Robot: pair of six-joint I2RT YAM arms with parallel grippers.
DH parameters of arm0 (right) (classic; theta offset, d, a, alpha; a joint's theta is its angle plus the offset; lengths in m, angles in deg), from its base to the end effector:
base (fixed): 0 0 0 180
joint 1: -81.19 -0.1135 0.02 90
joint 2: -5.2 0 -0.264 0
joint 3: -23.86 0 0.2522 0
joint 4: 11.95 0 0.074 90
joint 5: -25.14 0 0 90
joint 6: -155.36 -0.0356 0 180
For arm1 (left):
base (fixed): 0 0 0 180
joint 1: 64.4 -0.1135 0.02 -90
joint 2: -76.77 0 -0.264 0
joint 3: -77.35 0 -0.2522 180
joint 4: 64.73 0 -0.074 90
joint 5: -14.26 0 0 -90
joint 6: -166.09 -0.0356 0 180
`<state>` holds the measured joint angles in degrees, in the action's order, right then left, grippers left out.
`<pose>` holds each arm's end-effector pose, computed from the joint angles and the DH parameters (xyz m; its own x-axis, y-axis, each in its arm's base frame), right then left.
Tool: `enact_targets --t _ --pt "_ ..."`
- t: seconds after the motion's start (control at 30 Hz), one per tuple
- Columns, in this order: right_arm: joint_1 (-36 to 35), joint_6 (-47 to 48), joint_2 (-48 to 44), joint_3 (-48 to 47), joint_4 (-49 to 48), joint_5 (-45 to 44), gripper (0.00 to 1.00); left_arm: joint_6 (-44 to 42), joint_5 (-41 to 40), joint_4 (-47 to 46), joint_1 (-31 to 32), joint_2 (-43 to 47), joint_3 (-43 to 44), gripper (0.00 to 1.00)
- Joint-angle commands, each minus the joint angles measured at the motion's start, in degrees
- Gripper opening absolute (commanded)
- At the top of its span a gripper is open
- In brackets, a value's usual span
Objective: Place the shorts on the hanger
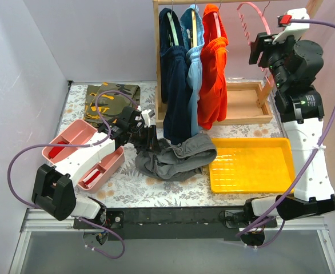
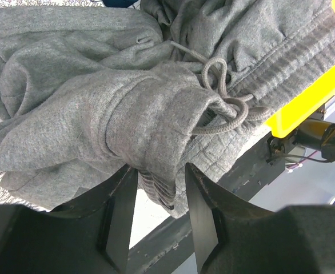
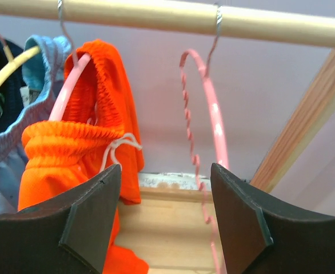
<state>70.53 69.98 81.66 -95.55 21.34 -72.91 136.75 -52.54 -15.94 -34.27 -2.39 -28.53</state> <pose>0.2471 0.0414 0.5603 0.1682 -0.0495 -0.9845 -0.0341 0.9979 -0.0560 0.2391 -0.1550 0.2645 -0.9196 -0.3927 -0.0120 -0.2840 0.6856 -0.6703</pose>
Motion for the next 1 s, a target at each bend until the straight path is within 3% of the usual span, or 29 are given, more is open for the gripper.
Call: enact_targets --t 0.0,0.3,0.97 --pt "5.10 1.97 3.76 -7.09 1.28 6.63 0.72 -1.16 1.32 0.39 -0.16 3.66 0.20 0.38" --pt "12.32 0.65 10.45 -17.29 7.70 16.05 0.77 -1.25 1.32 0.48 -0.16 4.71 0.11 0.39" --pt "12.59 0.83 13.71 -11.78 11.14 13.50 0.71 -1.34 0.44 0.05 -0.16 5.33 -0.77 0.39"
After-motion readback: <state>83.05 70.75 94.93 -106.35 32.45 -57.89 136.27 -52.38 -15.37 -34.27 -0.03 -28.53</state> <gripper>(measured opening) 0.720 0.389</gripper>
